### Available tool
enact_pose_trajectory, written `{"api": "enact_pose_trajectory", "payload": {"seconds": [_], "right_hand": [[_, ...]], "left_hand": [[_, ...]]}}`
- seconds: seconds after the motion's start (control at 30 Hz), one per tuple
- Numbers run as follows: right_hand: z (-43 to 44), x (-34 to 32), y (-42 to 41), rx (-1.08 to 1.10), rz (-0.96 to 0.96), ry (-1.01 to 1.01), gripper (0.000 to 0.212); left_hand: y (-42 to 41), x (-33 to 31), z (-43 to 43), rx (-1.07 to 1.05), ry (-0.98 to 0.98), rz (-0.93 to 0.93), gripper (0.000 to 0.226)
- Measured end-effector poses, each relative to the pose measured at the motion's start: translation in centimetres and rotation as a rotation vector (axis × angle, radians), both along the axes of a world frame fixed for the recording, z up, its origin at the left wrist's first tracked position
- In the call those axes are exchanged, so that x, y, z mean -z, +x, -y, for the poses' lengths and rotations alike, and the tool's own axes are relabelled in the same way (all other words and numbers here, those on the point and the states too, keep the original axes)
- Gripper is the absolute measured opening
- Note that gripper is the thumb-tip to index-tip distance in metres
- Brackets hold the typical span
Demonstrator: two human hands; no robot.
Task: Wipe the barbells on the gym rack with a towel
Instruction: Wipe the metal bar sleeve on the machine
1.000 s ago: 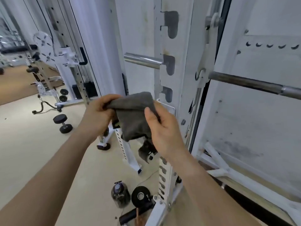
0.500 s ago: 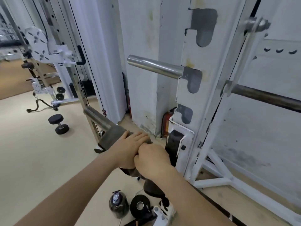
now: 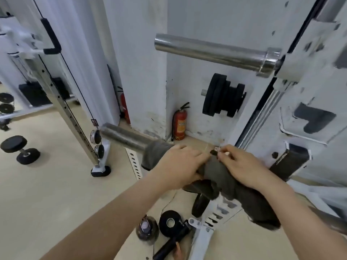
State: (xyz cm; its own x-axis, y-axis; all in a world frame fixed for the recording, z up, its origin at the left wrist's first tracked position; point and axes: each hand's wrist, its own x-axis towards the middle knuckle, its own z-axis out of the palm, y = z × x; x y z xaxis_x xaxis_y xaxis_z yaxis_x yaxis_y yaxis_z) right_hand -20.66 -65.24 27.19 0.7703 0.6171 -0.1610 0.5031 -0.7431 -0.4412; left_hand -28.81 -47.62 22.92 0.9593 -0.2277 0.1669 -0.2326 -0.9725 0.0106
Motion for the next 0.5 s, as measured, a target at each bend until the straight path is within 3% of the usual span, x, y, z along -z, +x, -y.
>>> {"api": "enact_pose_trajectory", "payload": {"seconds": [0.1,0.17,0.23,0.33,0.43,0.5], "right_hand": [[-0.9,0.9,-1.1,0.079,0.057,-0.064,0.035],[-1.4,1.6,-2.1,0.0,0.247,-0.303,0.038],[-1.8,2.2,-2.7,-0.073,0.432,-0.483,0.033],[-2.2,2.0,-3.1,-0.008,0.435,-0.441,0.034],[-2.7,2.0,-3.4,0.081,0.443,-0.491,0.031],[-2.7,2.0,-3.9,0.191,0.454,-0.524,0.033]], "left_hand": [[-2.3,-0.6,-10.9,-0.22,-0.011,0.041,0.042],[-3.4,-0.9,-17.7,-0.397,0.025,0.05,0.056],[-3.0,-0.5,-20.3,-0.416,0.037,0.097,0.061],[-1.6,-0.4,-16.3,-0.288,0.044,0.182,0.047],[-0.3,-0.8,-8.7,-0.105,-0.032,0.153,0.04],[1.2,-1.3,-4.9,-0.071,-0.132,-0.029,0.046]]}}
